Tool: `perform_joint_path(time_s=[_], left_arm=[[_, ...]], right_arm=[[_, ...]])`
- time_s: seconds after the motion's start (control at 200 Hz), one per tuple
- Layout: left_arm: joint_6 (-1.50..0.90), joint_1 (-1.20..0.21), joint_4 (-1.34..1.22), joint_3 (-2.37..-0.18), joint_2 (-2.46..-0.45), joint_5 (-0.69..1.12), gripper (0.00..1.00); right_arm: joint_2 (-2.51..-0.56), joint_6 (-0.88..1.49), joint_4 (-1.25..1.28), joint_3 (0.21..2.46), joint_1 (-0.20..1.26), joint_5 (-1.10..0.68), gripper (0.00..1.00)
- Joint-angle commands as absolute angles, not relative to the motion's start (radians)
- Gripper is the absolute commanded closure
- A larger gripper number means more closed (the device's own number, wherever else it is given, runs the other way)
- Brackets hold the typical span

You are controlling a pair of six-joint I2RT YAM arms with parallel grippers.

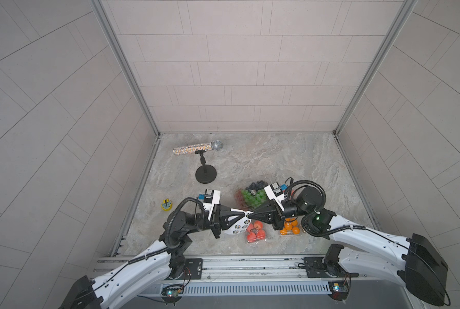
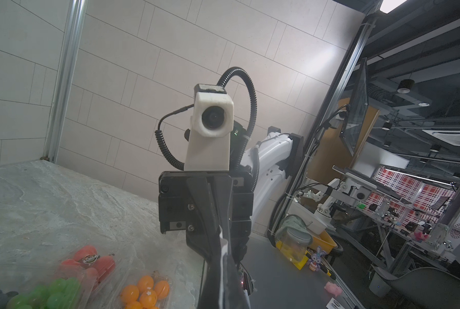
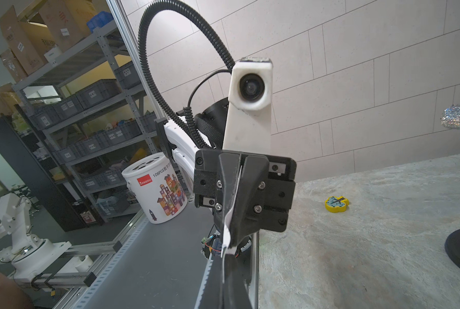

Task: Label fruit boxes
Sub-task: Adjust the label sticker.

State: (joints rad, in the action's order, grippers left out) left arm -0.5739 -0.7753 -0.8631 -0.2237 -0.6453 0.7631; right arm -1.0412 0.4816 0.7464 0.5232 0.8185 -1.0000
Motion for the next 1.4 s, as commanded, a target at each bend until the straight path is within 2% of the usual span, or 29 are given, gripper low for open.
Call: perform_joint_path(time_s=[0.0, 0.505, 0.575, 0.715, 0.846, 0.936, 1.036, 1.391], left_arm=[[-0.555, -0.775, -0.898, -0.224, -0.649, 0.781, 1.00], [-0.564, -0.775, -0.933, -0.204, -0.659, 0.764, 1.00], [-0.566, -0.775, -0.932, -0.201, -0.654, 0.763, 0.92], [-0.559, -0.775, -0.926, -0.198, -0.658, 0.771, 0.88], [-0.555, -0.775, -0.928, -0.189, -0.658, 0.761, 0.78], [-0.555, -0.776, -0.933, -0.186, -0.658, 0.765, 0.75], [-0.557, -0.775, -0.938, -0.188, -0.657, 0.775, 0.66], [-0.573, -0.774, -0.976, -0.204, -0.707, 0.852, 0.65]], right_arm=[[-1.020, 0.464, 0.775, 0.515, 0.824, -1.025, 1.00], [-1.023, 0.447, 0.816, 0.510, 0.830, -1.071, 1.00], [-1.012, 0.442, 0.810, 0.507, 0.830, -1.069, 1.00], [-1.000, 0.425, 0.782, 0.512, 0.831, -1.066, 1.00], [-1.000, 0.425, 0.785, 0.512, 0.831, -1.066, 1.00], [-1.005, 0.422, 0.777, 0.515, 0.831, -1.067, 1.00], [-1.006, 0.408, 0.761, 0.518, 0.832, -1.060, 1.00], [-1.000, 0.377, 0.716, 0.523, 0.831, -1.045, 1.00]])
